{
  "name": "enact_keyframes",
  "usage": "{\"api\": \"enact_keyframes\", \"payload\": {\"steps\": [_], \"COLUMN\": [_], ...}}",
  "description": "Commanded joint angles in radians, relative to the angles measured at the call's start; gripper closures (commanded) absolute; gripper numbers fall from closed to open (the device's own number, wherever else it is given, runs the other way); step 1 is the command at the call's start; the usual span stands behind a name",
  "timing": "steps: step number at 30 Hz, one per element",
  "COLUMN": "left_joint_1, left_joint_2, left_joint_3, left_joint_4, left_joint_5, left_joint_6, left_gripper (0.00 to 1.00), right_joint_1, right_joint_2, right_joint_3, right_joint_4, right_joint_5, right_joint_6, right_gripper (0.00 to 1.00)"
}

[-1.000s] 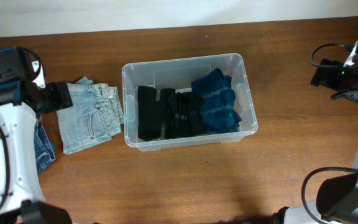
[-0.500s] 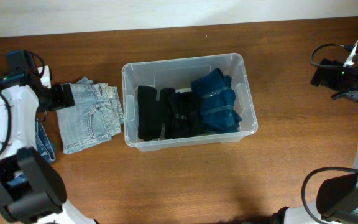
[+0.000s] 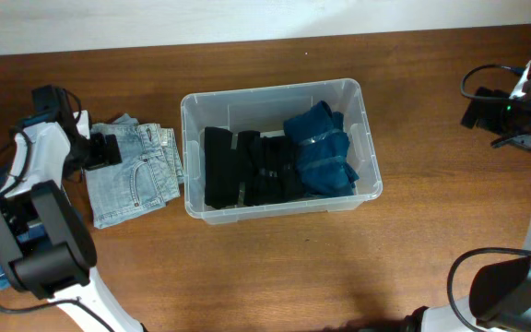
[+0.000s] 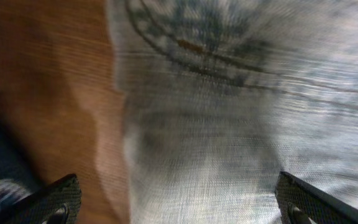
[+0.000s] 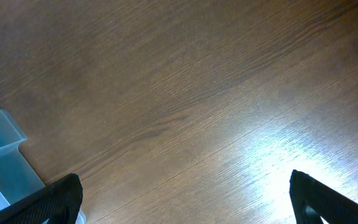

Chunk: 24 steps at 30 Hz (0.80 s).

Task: Pack container
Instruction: 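Grasp the light-blue jeans with the left gripper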

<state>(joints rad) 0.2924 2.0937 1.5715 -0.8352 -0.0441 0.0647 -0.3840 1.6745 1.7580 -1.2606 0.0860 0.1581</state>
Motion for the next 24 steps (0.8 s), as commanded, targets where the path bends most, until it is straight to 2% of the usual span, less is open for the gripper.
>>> {"api": "enact_keyframes", "payload": {"steps": [1, 17, 24], "left_joint_1": [0.005, 0.005, 0.005], "left_joint_2": [0.061, 0.197, 0.199], "left_joint_3": [0.019, 0.013, 0.013], "left_joint_4": [0.015, 0.018, 0.013], "left_joint_5": [0.031, 0.067, 0.182], "left_joint_6": [0.020, 0.020, 0.062], "left_gripper": [0.01, 0.01, 0.04], "right_joint_1": [-0.003, -0.003, -0.003], "right_joint_2": [0.000, 0.000, 0.000], "right_joint_3": [0.010, 0.010, 0.010], "right_joint_4": [0.000, 0.000, 0.000], "right_joint_5": [0.005, 0.005, 0.005], "right_joint_6": [0.007, 0.007, 0.007], "right_gripper": [0.02, 0.01, 0.01]}}
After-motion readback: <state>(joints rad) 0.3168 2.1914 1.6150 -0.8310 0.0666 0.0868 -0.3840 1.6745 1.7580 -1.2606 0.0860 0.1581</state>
